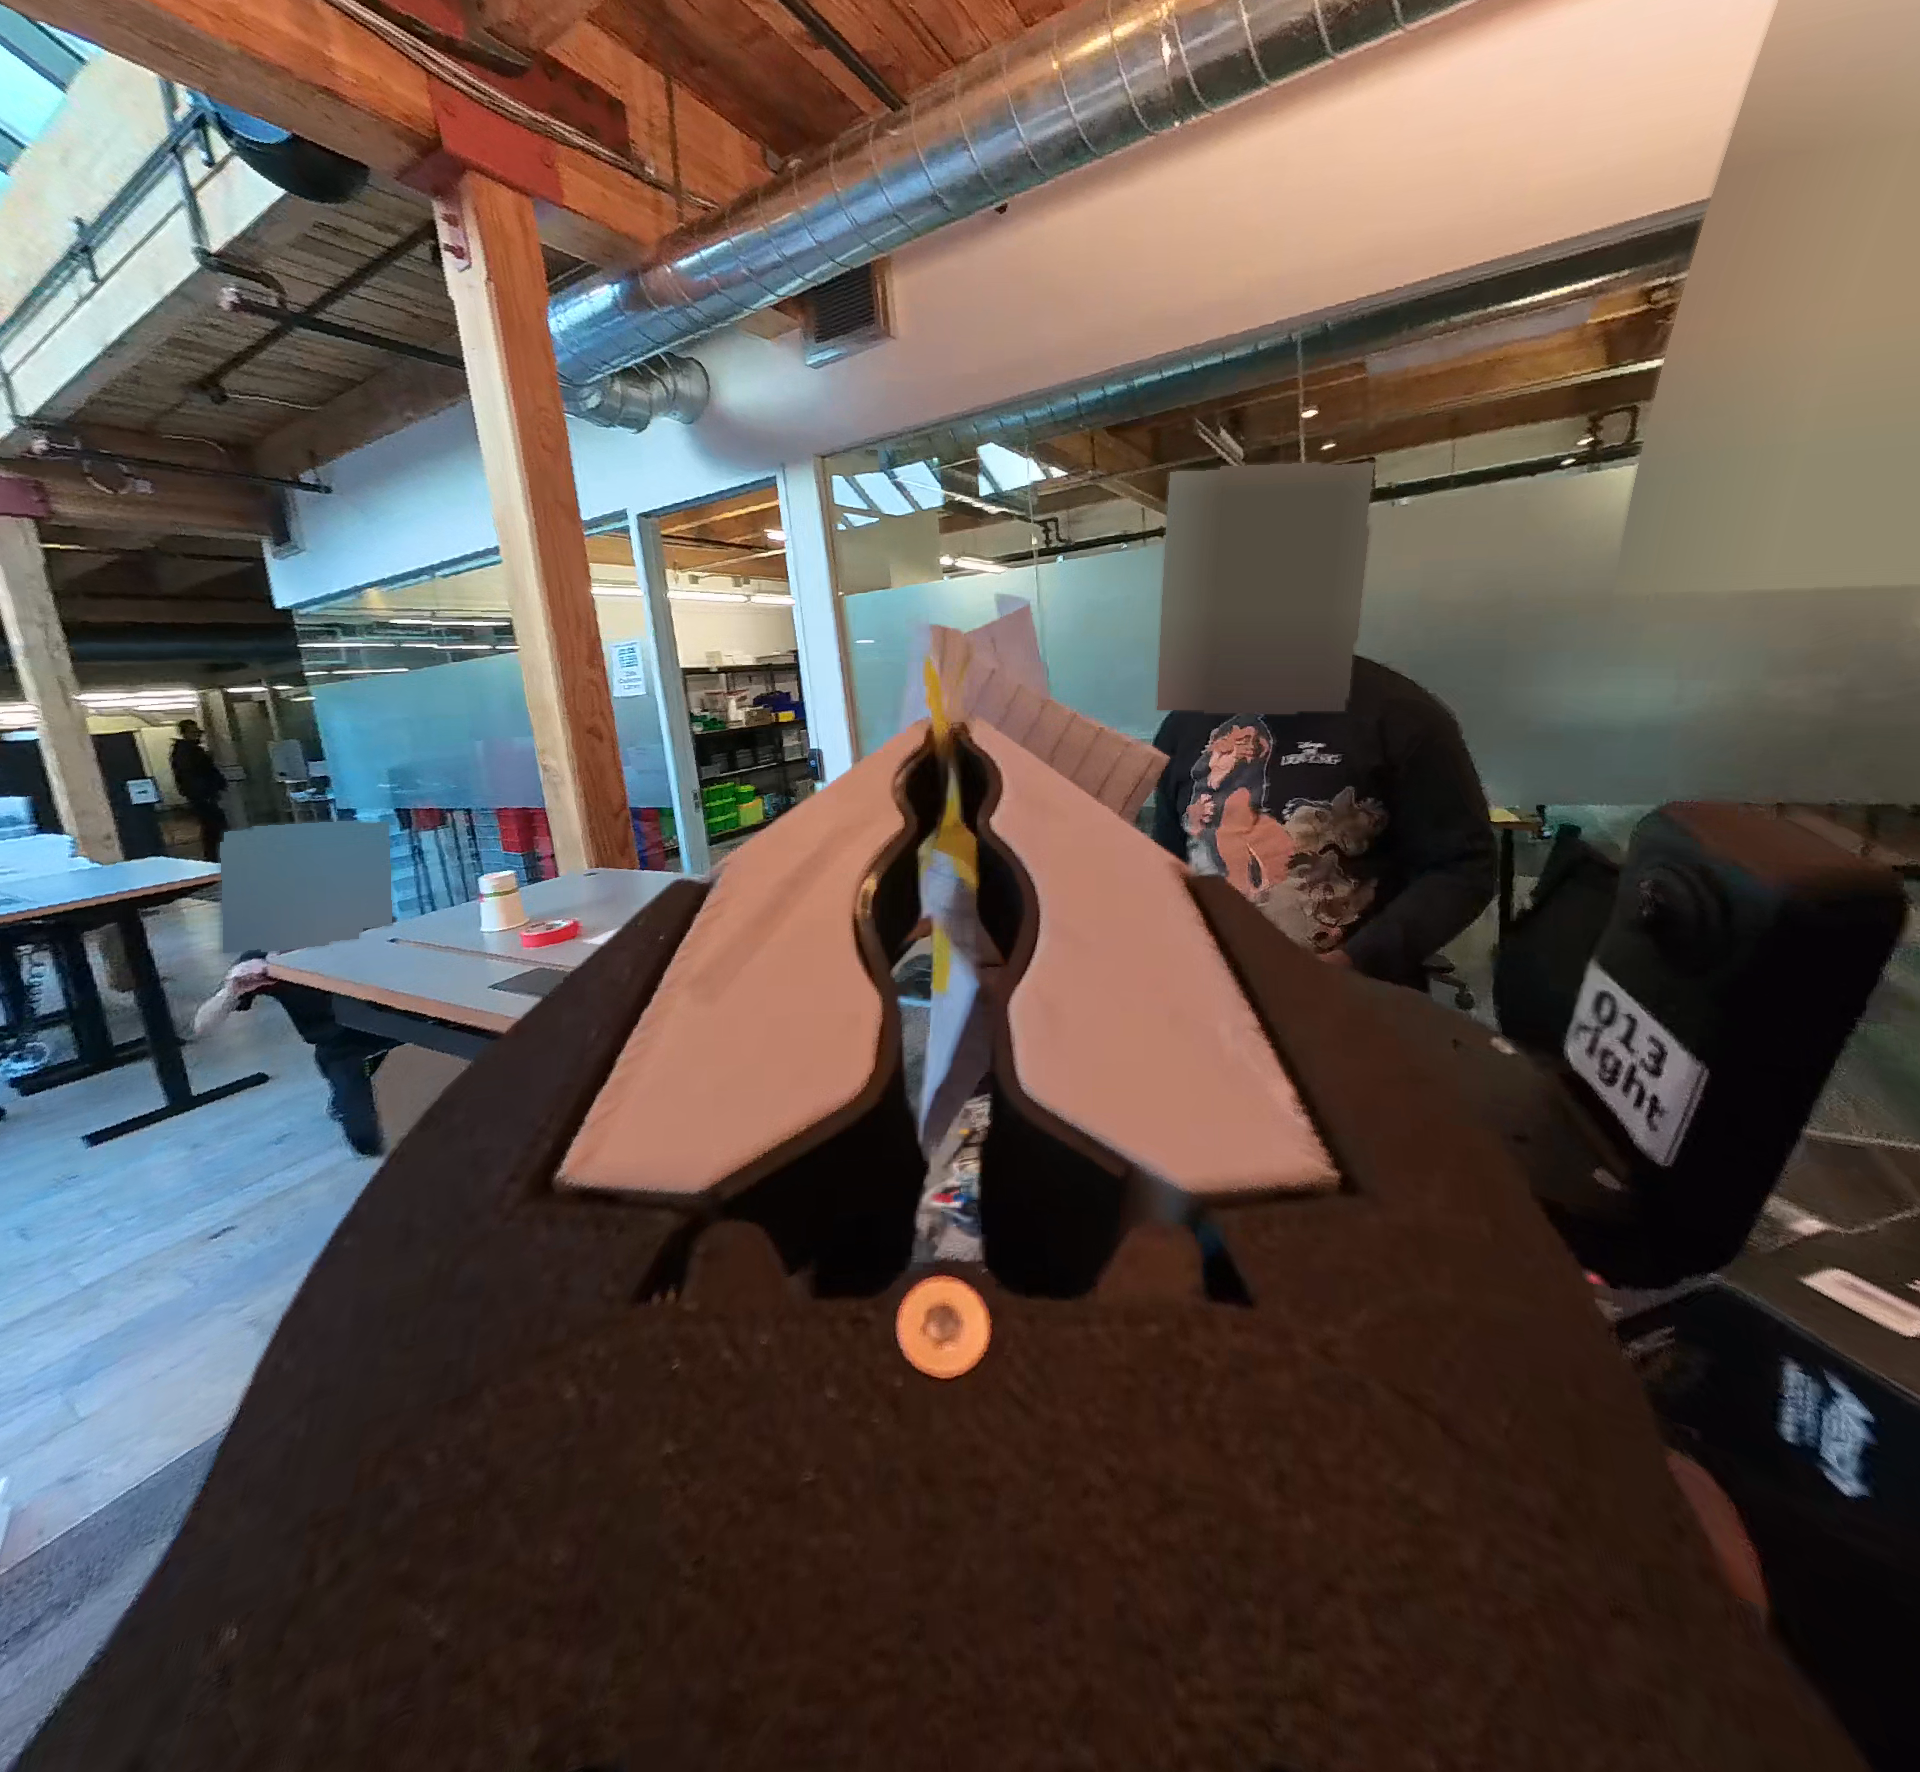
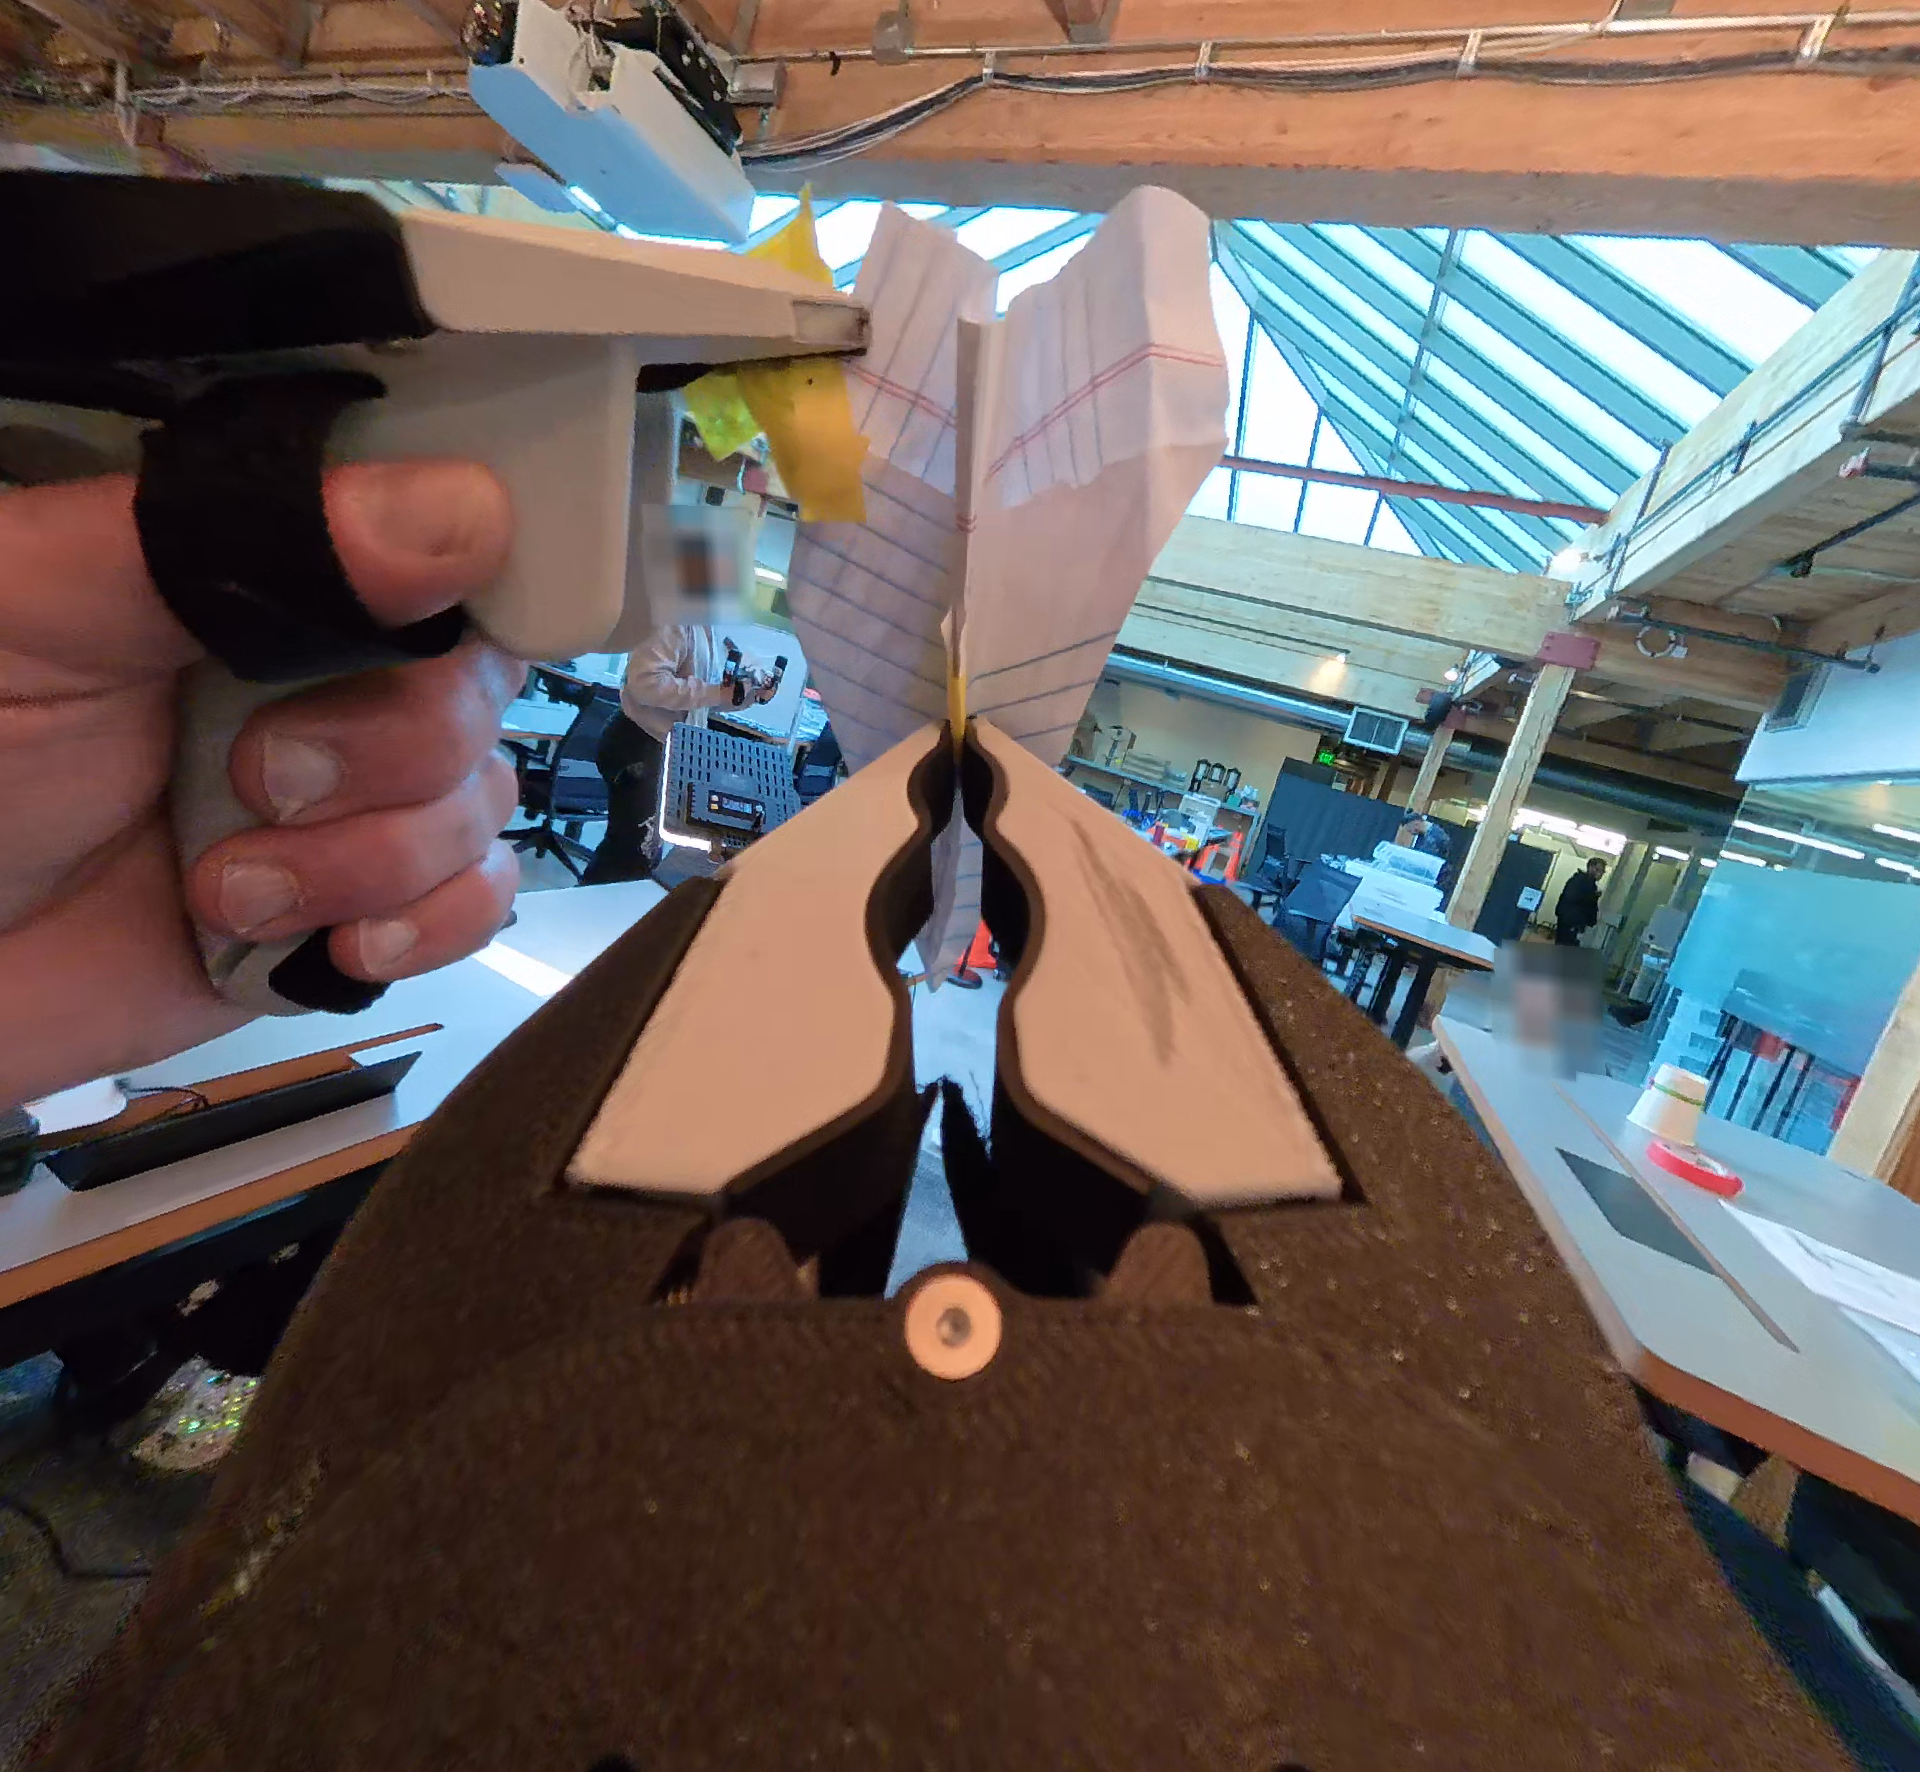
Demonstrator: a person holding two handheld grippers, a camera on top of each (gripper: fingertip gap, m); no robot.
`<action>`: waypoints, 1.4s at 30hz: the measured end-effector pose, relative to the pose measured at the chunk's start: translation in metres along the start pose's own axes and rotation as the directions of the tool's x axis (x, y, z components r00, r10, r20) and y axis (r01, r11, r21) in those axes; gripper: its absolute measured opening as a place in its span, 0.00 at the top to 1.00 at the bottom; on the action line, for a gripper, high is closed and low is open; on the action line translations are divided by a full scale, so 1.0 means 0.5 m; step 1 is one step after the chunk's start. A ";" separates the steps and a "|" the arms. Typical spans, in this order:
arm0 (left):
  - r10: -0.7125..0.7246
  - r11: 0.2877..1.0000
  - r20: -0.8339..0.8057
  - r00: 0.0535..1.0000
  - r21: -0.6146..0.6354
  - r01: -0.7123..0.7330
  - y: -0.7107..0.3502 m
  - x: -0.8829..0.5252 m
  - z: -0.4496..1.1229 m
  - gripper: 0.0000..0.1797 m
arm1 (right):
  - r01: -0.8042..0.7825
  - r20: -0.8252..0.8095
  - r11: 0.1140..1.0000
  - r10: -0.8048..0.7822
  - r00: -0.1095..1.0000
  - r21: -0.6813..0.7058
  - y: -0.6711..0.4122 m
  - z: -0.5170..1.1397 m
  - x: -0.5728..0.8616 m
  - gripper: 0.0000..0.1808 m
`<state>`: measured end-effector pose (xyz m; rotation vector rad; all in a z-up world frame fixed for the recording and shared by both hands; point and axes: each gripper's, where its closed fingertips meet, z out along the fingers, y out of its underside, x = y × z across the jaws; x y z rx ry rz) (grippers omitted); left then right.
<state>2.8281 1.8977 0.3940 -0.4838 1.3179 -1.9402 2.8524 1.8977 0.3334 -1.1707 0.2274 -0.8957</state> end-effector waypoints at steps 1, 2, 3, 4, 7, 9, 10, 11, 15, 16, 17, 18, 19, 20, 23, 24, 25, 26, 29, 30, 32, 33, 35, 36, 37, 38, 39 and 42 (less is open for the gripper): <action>0.018 1.000 0.018 1.000 -0.006 -0.018 0.005 -0.012 -0.001 0.96 | -0.004 -0.002 1.000 0.004 1.000 -0.005 0.005 0.007 0.002 1.00; 0.024 1.000 0.019 1.000 -0.017 -0.024 0.010 -0.020 -0.004 0.95 | -0.001 -0.005 1.000 0.001 1.000 -0.005 0.008 0.014 0.004 1.00; 0.015 0.999 0.001 1.000 -0.029 -0.015 0.017 -0.024 -0.005 0.93 | 0.003 -0.009 1.000 -0.003 1.000 -0.006 0.010 0.021 0.006 1.00; 0.006 0.999 0.000 1.000 -0.040 -0.006 0.025 -0.035 -0.005 0.90 | 0.004 -0.010 1.000 -0.004 1.000 -0.009 0.016 0.028 0.008 1.00; 0.018 0.999 -0.005 1.000 -0.050 -0.018 0.043 -0.069 -0.002 0.88 | 0.007 -0.024 1.000 -0.008 1.000 -0.018 0.037 0.061 0.016 1.00; 0.010 0.999 -0.002 1.000 -0.039 -0.010 0.052 -0.102 -0.005 0.86 | 0.019 -0.029 1.000 -0.020 0.999 -0.025 0.053 0.087 0.016 1.00; 0.004 0.999 -0.007 1.000 -0.042 -0.004 0.059 -0.118 -0.004 0.90 | 0.024 -0.032 0.999 -0.025 0.999 -0.028 0.061 0.103 0.015 1.00; 0.000 0.999 0.001 1.000 -0.048 0.000 0.066 -0.138 -0.002 0.92 | 0.030 -0.034 0.999 -0.031 0.999 -0.034 0.071 0.118 0.013 1.00; -0.001 0.999 -0.034 0.999 -0.038 0.000 0.081 -0.212 0.009 1.00 | 0.042 -0.047 0.998 -0.044 0.998 -0.050 0.108 0.185 0.010 1.00; 0.007 0.999 -0.031 0.999 -0.036 -0.008 0.082 -0.233 0.010 1.00 | 0.039 -0.046 0.998 -0.041 0.998 -0.052 0.117 0.205 0.008 1.00; 0.032 0.999 -0.011 0.999 -0.026 -0.032 0.080 -0.258 0.010 1.00 | 0.035 -0.045 0.998 -0.037 0.998 -0.048 0.124 0.225 0.005 1.00; 0.049 0.998 -0.026 0.998 -0.029 -0.049 0.080 -0.272 0.012 1.00 | 0.027 -0.048 0.999 -0.029 0.998 -0.047 0.130 0.245 0.004 1.00; 0.053 0.998 -0.037 0.998 -0.037 -0.055 0.080 -0.288 0.015 0.99 | 0.006 -0.048 0.999 -0.008 0.999 -0.043 0.135 0.265 0.004 1.00; 0.065 0.997 -0.047 0.997 -0.033 -0.066 0.073 -0.303 0.017 0.95 | -0.019 -0.048 0.999 0.018 0.999 -0.032 0.139 0.284 0.007 1.00; 0.133 0.991 -0.040 0.990 0.019 -0.132 0.037 -0.350 0.009 0.99 | -0.124 -0.042 0.992 0.124 0.991 0.011 0.144 0.332 0.018 1.00; 0.136 0.990 -0.033 0.990 0.051 -0.134 0.023 -0.367 0.002 1.00 | -0.162 -0.030 0.986 0.163 0.986 0.033 0.145 0.348 0.021 1.00; 0.151 0.984 -0.041 0.988 0.099 -0.146 0.004 -0.376 -0.010 1.00 | -0.217 0.015 0.973 0.216 0.976 0.083 0.138 0.360 0.020 1.00; 0.170 0.978 -0.064 0.983 0.133 -0.161 -0.008 -0.380 -0.022 1.00 | -0.321 0.109 0.933 0.307 0.946 0.160 0.121 0.368 0.017 1.00; 0.160 0.983 -0.074 0.984 0.108 -0.151 0.009 -0.421 -0.035 1.00 | -0.706 0.489 0.643 0.533 0.690 0.296 0.077 0.365 0.054 1.00; 0.159 0.984 -0.076 0.984 0.099 -0.151 0.026 -0.436 -0.039 1.00 | -0.809 0.636 0.507 0.526 0.564 0.299 0.061 0.349 0.079 1.00; 0.147 0.989 -0.111 0.983 0.031 -0.145 0.088 -0.457 -0.035 1.00 | -0.893 0.776 0.347 0.463 0.428 0.285 0.062 0.333 0.138 1.00; 0.129 0.991 -0.103 0.986 -0.017 -0.131 0.126 -0.472 -0.030 1.00 | -0.889 0.784 0.343 0.441 0.437 0.303 0.074 0.337 0.158 1.00; 0.109 0.989 -0.102 0.989 -0.091 -0.119 0.202 -0.497 -0.024 1.00 | -0.908 0.831 0.287 0.385 0.401 0.305 0.090 0.339 0.201 1.00; 0.102 0.984 -0.120 0.988 -0.136 -0.118 0.246 -0.504 -0.021 1.00 | -0.908 0.841 0.275 0.360 0.403 0.317 0.095 0.339 0.224 1.00; 0.101 0.976 -0.109 0.989 -0.181 -0.119 0.288 -0.519 -0.017 1.00 | -0.901 0.850 0.286 0.329 0.412 0.327 0.102 0.342 0.237 1.00; 0.099 0.970 -0.093 0.991 -0.213 -0.117 0.325 -0.535 -0.011 1.00 | -0.898 0.861 0.292 0.300 0.411 0.328 0.109 0.345 0.250 1.00; 0.082 0.964 -0.104 0.991 -0.243 -0.105 0.359 -0.542 -0.005 1.00 | -0.901 0.870 0.292 0.284 0.403 0.322 0.121 0.353 0.267 1.00; -0.015 0.962 -0.094 0.995 -0.273 -0.011 0.420 -0.575 0.053 1.00 | -0.908 0.908 0.334 0.240 0.342 0.254 0.168 0.392 0.298 1.00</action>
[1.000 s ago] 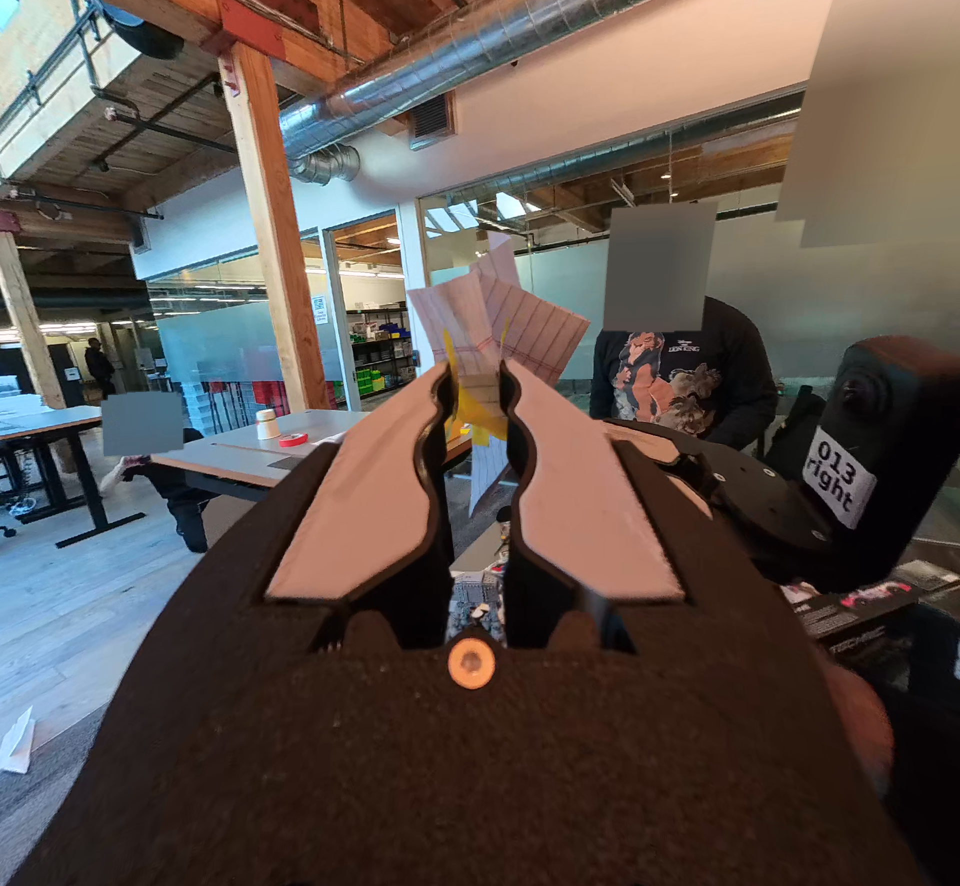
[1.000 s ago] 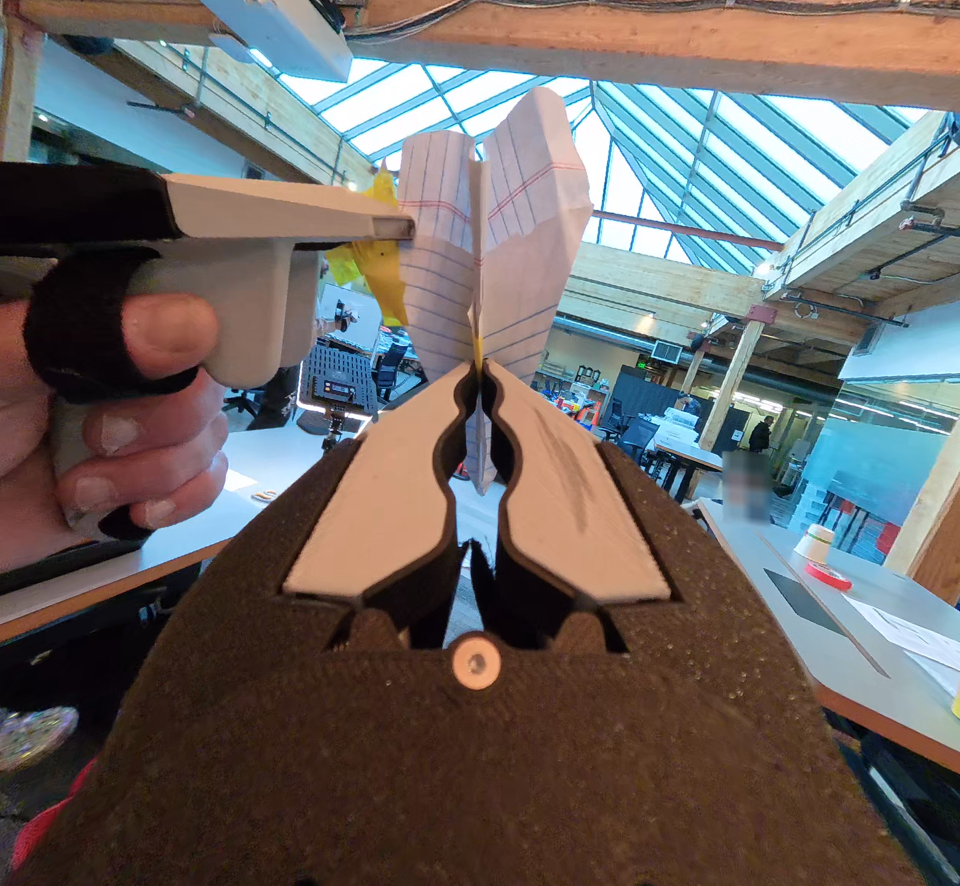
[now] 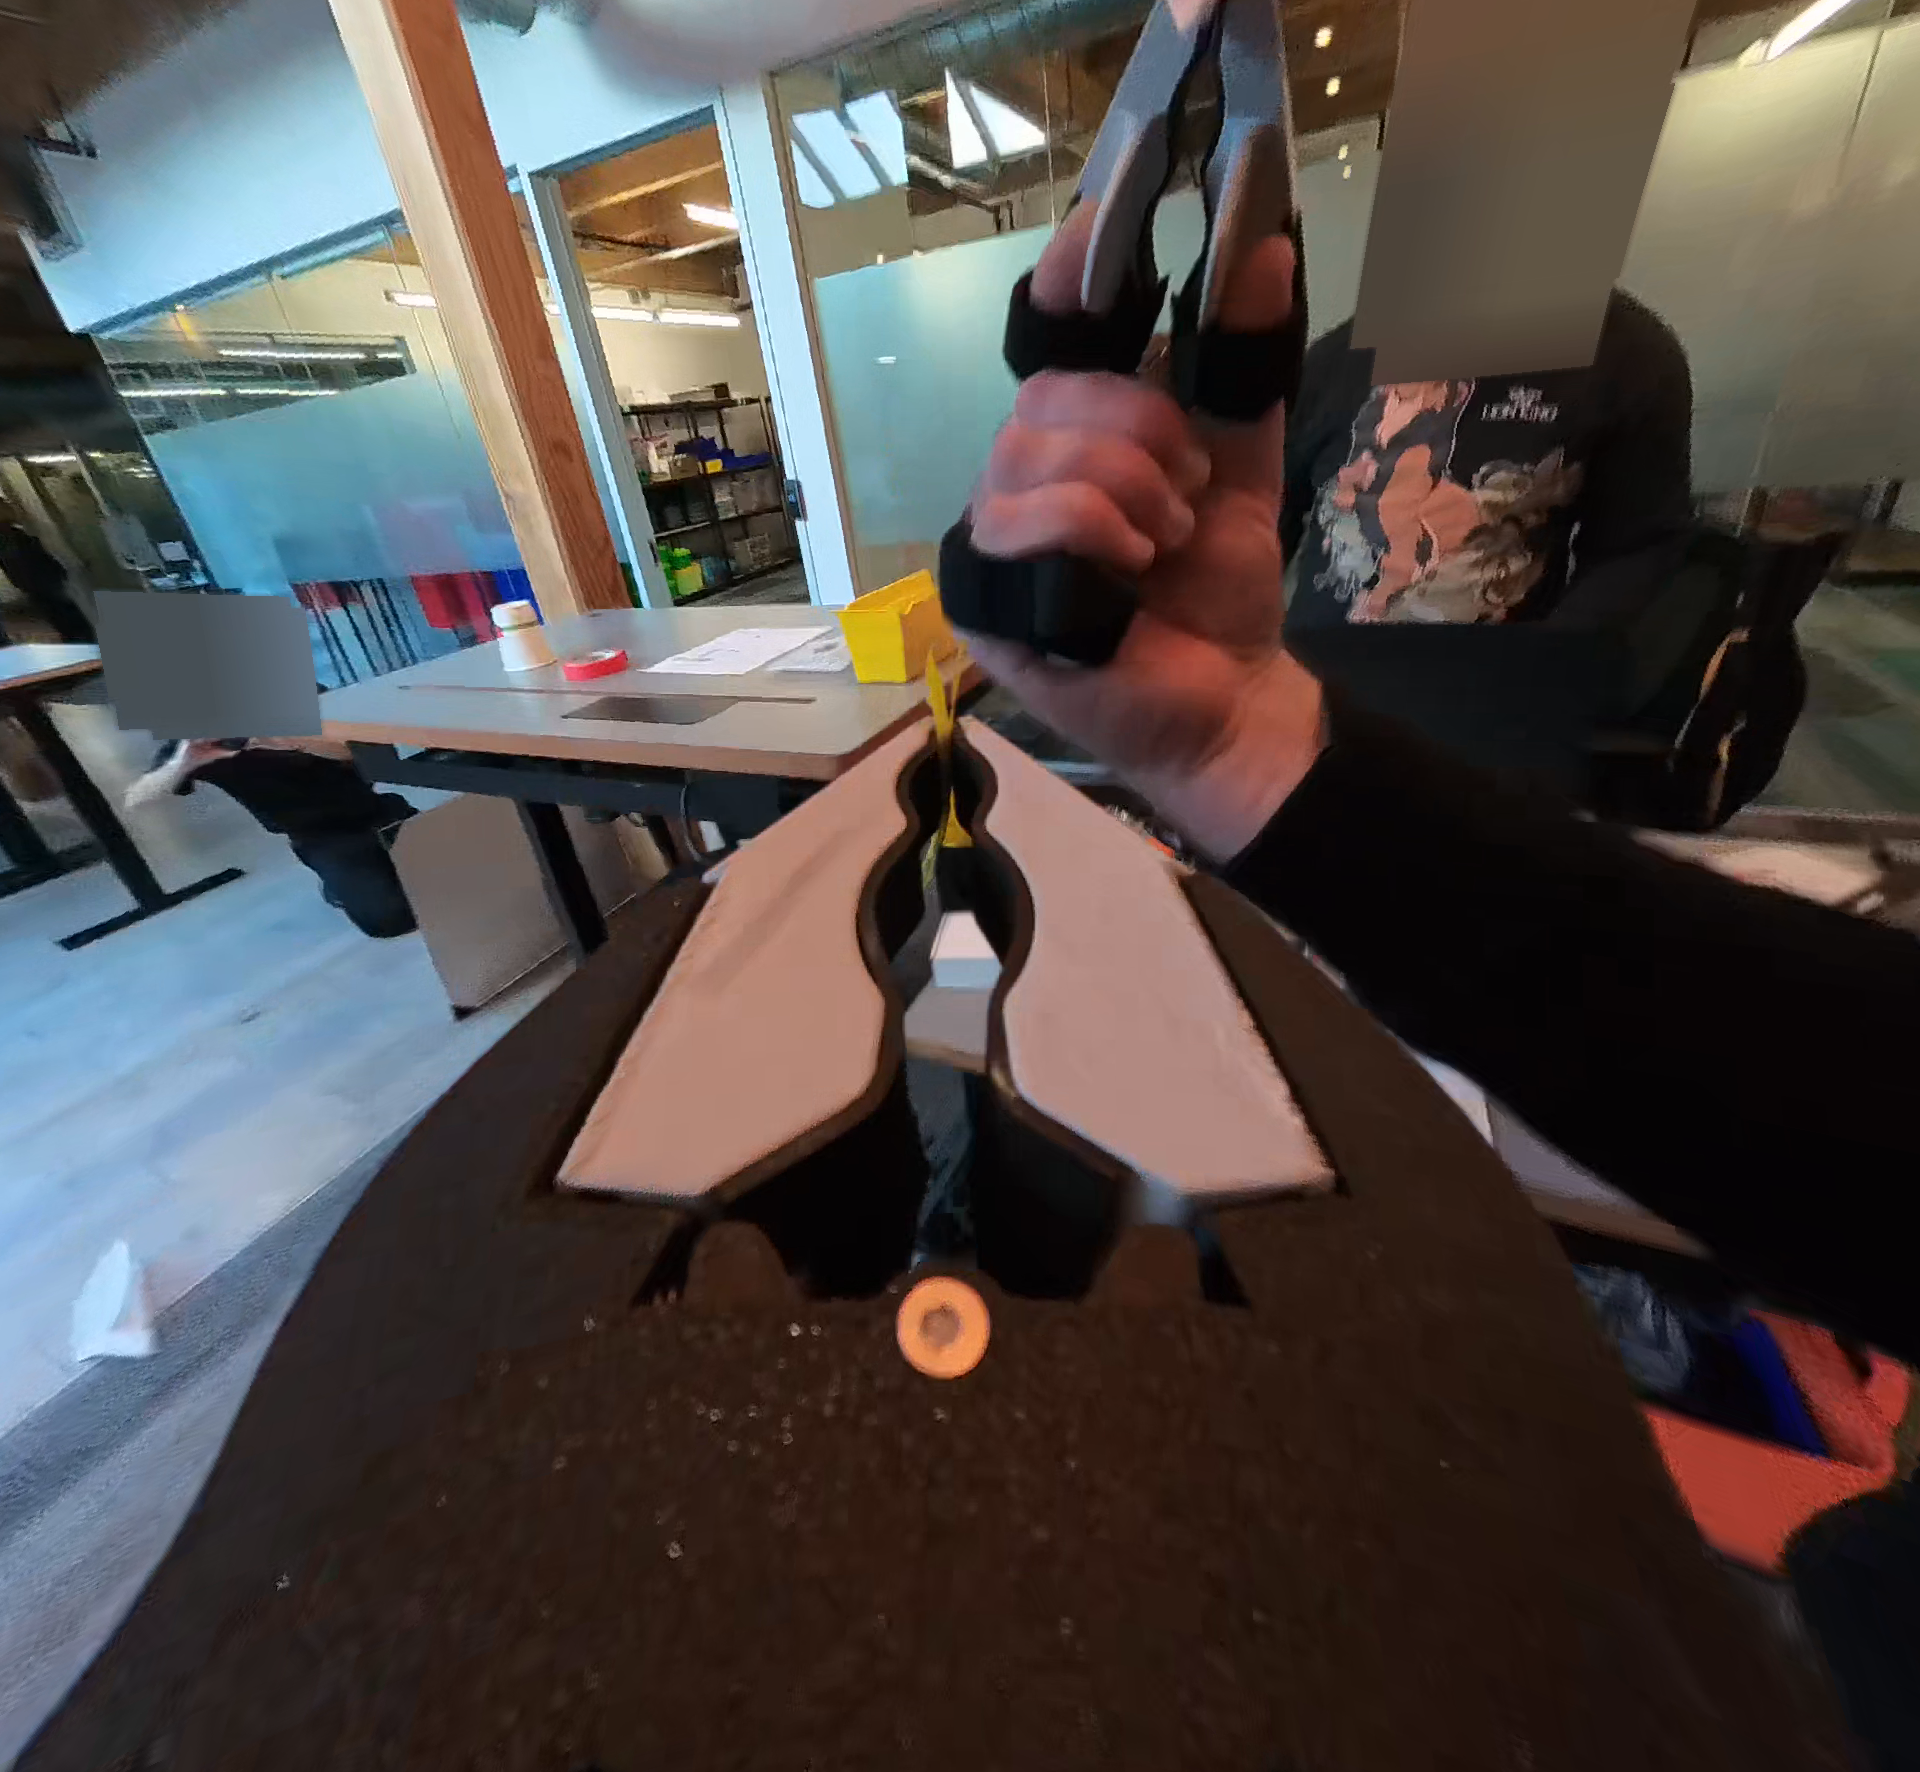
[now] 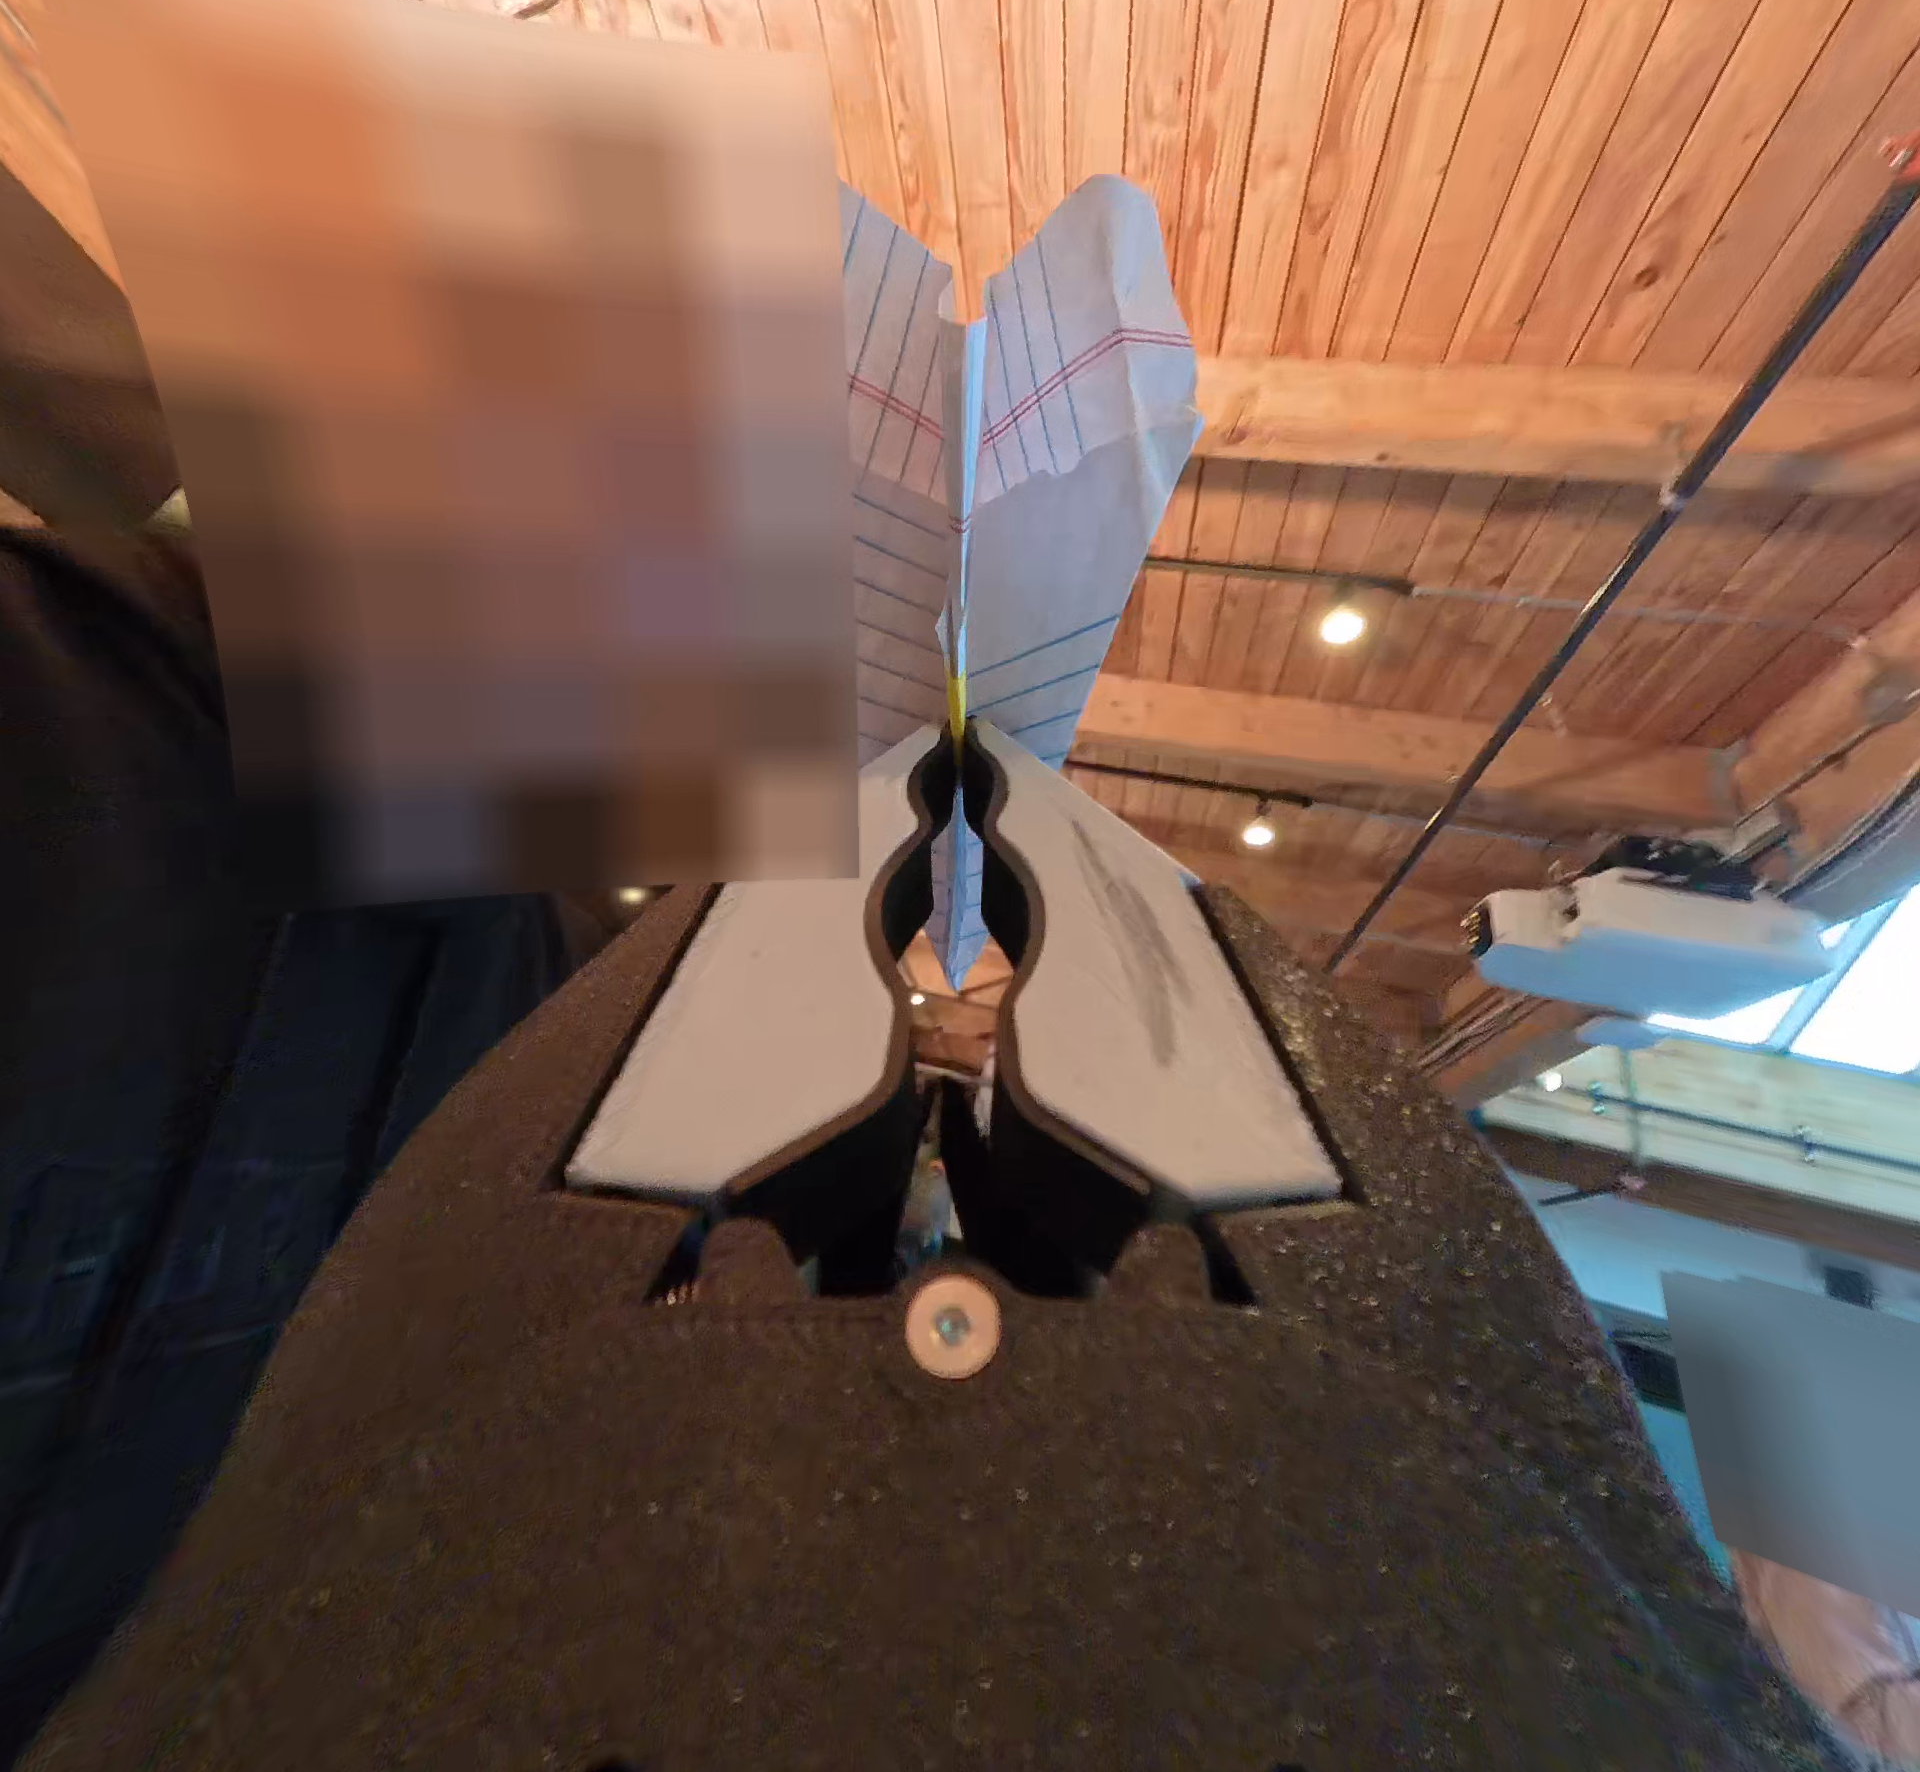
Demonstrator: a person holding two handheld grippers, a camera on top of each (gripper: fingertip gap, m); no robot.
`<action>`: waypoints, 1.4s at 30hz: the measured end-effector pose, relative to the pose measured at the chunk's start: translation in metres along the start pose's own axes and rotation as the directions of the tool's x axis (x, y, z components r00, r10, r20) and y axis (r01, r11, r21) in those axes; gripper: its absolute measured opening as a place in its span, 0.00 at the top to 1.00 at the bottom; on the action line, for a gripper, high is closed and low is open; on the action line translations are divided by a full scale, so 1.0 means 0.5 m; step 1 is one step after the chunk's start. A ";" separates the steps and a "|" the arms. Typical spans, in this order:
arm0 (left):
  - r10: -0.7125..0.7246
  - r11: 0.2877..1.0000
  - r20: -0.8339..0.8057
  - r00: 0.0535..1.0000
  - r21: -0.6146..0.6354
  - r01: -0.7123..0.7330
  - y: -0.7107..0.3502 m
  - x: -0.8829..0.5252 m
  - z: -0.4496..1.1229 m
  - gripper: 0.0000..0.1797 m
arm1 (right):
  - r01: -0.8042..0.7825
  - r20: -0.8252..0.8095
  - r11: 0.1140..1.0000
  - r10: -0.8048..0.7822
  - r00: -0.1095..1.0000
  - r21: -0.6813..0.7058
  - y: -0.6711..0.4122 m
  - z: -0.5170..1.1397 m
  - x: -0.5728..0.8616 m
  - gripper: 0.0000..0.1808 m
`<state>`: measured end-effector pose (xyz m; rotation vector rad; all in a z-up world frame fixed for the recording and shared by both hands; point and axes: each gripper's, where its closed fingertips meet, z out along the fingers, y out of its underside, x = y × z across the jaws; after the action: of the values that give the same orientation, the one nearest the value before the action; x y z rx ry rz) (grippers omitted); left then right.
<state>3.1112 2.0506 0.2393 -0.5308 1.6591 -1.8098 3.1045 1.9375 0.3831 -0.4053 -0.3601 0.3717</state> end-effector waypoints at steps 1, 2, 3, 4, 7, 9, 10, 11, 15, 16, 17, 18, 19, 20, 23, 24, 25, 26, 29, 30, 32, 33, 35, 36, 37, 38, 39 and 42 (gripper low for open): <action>-0.025 1.000 -0.004 1.000 0.018 0.025 -0.001 -0.015 0.031 1.00 | -0.037 0.011 0.999 0.037 0.999 -0.005 -0.002 -0.017 0.031 1.00; -0.051 0.998 -0.004 0.999 0.034 0.051 -0.003 -0.034 0.067 1.00 | -0.078 0.021 0.997 0.078 0.997 -0.005 -0.001 -0.034 0.060 1.00; -0.076 0.995 -0.004 0.997 0.061 0.076 -0.009 -0.054 0.106 1.00 | -0.118 0.041 0.993 0.118 0.992 -0.019 0.005 -0.049 0.086 1.00; -0.104 0.990 -0.018 0.994 0.090 0.105 -0.018 -0.072 0.145 1.00 | -0.159 0.049 0.986 0.161 0.986 -0.047 0.016 -0.062 0.114 1.00; -0.149 0.974 -0.023 0.989 0.168 0.151 -0.052 -0.135 0.241 1.00 | -0.260 0.058 0.963 0.264 0.963 -0.071 0.026 -0.106 0.194 1.00; -0.192 0.957 -0.067 0.979 0.208 0.202 -0.072 -0.162 0.287 1.00 | -0.324 0.063 0.936 0.335 0.940 -0.139 0.045 -0.131 0.233 1.00; -0.217 0.952 -0.066 0.974 0.207 0.226 -0.071 -0.182 0.307 1.00 | -0.366 0.074 0.918 0.379 0.922 -0.151 0.046 -0.143 0.249 1.00; -0.232 0.949 -0.064 0.971 0.206 0.240 -0.067 -0.201 0.325 1.00 | -0.406 0.094 0.898 0.425 0.900 -0.171 0.046 -0.155 0.259 1.00; -0.279 0.928 -0.153 0.948 0.211 0.307 -0.051 -0.247 0.365 1.00 | -0.470 0.072 0.839 0.505 0.860 -0.276 0.078 -0.201 0.307 1.00; -0.293 0.924 -0.159 0.943 0.206 0.322 -0.045 -0.259 0.372 1.00 | -0.489 0.071 0.832 0.523 0.850 -0.262 0.078 -0.213 0.322 1.00; -0.306 0.916 -0.172 0.936 0.214 0.338 -0.041 -0.273 0.377 1.00 | -0.512 0.065 0.819 0.544 0.837 -0.258 0.081 -0.224 0.337 1.00; -0.325 0.907 -0.188 0.927 0.215 0.362 -0.033 -0.286 0.382 1.00 | -0.520 0.051 0.814 0.549 0.834 -0.260 0.086 -0.237 0.354 1.00; -0.341 0.897 -0.212 0.916 0.218 0.385 -0.027 -0.301 0.382 1.00 | -0.527 0.038 0.811 0.553 0.832 -0.253 0.090 -0.249 0.373 1.00; -0.358 0.889 -0.224 0.906 0.215 0.405 -0.019 -0.318 0.383 1.00 | -0.546 0.030 0.799 0.570 0.821 -0.251 0.094 -0.260 0.391 1.00; -0.408 0.851 -0.241 0.880 0.249 0.463 -0.004 -0.385 0.377 1.00 | -0.559 -0.005 0.785 0.579 0.815 -0.267 0.121 -0.289 0.444 1.00; -0.423 0.833 -0.264 0.867 0.264 0.486 -0.004 -0.406 0.372 1.00 | -0.576 -0.019 0.771 0.594 0.804 -0.271 0.132 -0.299 0.465 1.00; -0.433 0.826 -0.279 0.857 0.258 0.501 0.001 -0.425 0.369 1.00 | -0.578 -0.048 0.764 0.592 0.805 -0.287 0.151 -0.308 0.490 1.00; -0.434 0.833 -0.257 0.863 0.251 0.494 0.012 -0.453 0.370 1.00 | -0.580 -0.059 0.763 0.590 0.806 -0.285 0.165 -0.314 0.511 1.00; -0.482 0.802 -0.228 0.846 0.276 0.530 0.038 -0.563 0.358 1.00 | -0.587 -0.105 0.767 0.581 0.807 -0.260 0.213 -0.327 0.597 1.00; -0.497 0.790 -0.199 0.845 0.301 0.535 0.045 -0.604 0.346 1.00 | -0.595 -0.100 0.765 0.591 0.800 -0.246 0.222 -0.328 0.622 1.00; -0.502 0.799 -0.123 0.856 0.312 0.514 0.072 -0.678 0.319 1.00 | -0.579 -0.130 0.785 0.565 0.815 -0.219 0.245 -0.327 0.681 1.00; -0.524 0.793 -0.098 0.846 0.304 0.527 0.088 -0.711 0.306 1.00 | -0.564 -0.136 0.795 0.548 0.825 -0.221 0.259 -0.324 0.705 1.00; -0.525 0.804 -0.057 0.849 0.292 0.517 0.111 -0.756 0.281 1.00 | -0.509 -0.163 0.832 0.483 0.860 -0.222 0.285 -0.313 0.757 1.00; -0.514 0.822 -0.022 0.858 0.273 0.500 0.126 -0.772 0.272 1.00 | -0.487 -0.176 0.841 0.456 0.872 -0.237 0.298 -0.306 0.776 1.00; -0.501 0.840 0.007 0.865 0.244 0.484 0.145 -0.786 0.266 1.00 | -0.462 -0.198 0.848 0.421 0.885 -0.259 0.315 -0.298 0.802 1.00; -0.489 0.857 0.041 0.872 0.210 0.471 0.169 -0.800 0.260 1.00 | -0.413 -0.234 0.867 0.355 0.905 -0.278 0.328 -0.295 0.832 1.00; -0.481 0.866 0.059 0.875 0.184 0.464 0.190 -0.809 0.254 1.00 | -0.379 -0.241 0.879 0.316 0.918 -0.289 0.336 -0.291 0.855 1.00; -0.488 0.865 0.141 0.861 0.213 0.455 0.214 -0.865 0.233 1.00 | -0.285 -0.275 0.882 0.188 0.943 -0.374 0.373 -0.287 0.927 1.00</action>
<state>3.5216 2.2555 0.1984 -1.0745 1.2967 -2.1428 3.5155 2.2450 0.2991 -0.9047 -0.1556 0.4859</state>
